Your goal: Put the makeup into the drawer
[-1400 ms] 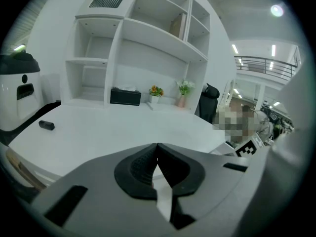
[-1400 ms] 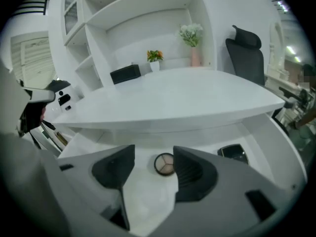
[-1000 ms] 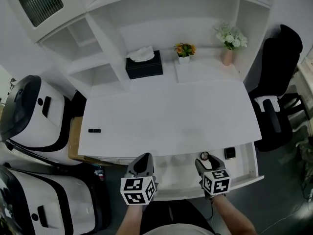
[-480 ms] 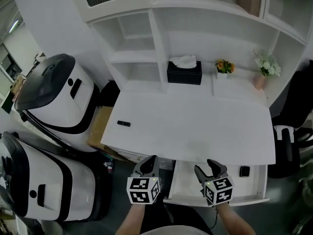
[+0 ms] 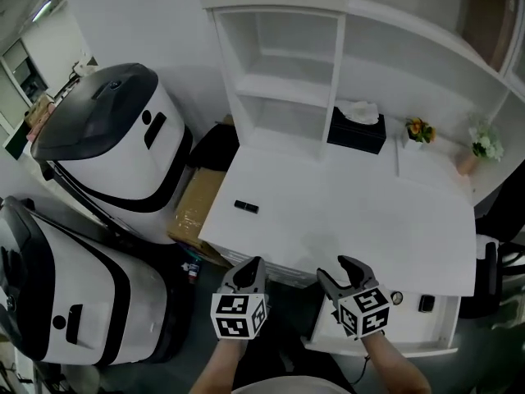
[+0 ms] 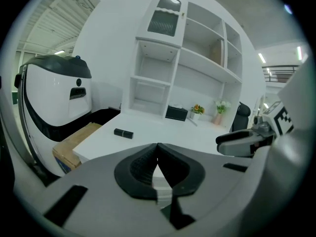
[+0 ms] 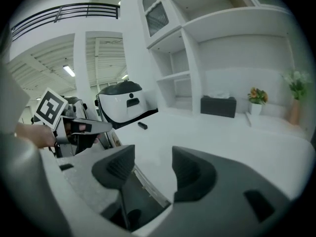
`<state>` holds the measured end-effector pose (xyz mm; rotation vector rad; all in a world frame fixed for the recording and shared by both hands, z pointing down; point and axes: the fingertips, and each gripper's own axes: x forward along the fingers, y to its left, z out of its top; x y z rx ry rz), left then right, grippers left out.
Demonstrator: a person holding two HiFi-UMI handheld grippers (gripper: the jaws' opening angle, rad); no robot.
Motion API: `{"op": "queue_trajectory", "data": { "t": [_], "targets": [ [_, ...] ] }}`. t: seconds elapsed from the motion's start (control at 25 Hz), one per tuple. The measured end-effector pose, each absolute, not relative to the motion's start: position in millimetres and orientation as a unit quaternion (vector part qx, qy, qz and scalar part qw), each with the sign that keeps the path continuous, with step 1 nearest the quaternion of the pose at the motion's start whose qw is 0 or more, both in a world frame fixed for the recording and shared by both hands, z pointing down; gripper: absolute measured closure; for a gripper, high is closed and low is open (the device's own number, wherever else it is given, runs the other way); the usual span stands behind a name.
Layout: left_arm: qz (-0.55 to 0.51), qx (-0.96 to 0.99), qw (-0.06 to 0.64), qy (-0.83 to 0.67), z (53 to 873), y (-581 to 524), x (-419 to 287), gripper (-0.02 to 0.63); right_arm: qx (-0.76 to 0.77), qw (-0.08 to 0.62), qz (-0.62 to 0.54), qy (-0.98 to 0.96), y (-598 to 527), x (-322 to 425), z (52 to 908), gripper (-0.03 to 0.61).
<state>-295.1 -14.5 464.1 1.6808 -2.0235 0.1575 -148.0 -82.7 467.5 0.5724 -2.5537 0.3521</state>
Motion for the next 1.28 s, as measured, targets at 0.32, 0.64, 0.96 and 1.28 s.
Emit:
{"op": "queue_trajectory", "data": {
  "t": [0.32,0.64,0.96,1.28],
  "targets": [
    [0.047,0.602,0.256,-0.755,470,-2,-376,0.611,0.175,0.262,0.096,-0.944,-89,-264,470,0.342],
    [0.044,0.573,0.267,-0.773,483,27,-448,0.611,0.149,0.285,0.065,-0.945,-101,-354,485,0.342],
    [0.027,0.536,0.290,-0.792,499,52,-498,0.611,0.141,0.327,0.043,-0.933,-122,-399,513,0.342],
    [0.017,0.512,0.303,-0.804,511,61,-530,0.611,0.120,0.365,0.019,-0.923,-133,-430,541,0.342]
  ]
}}
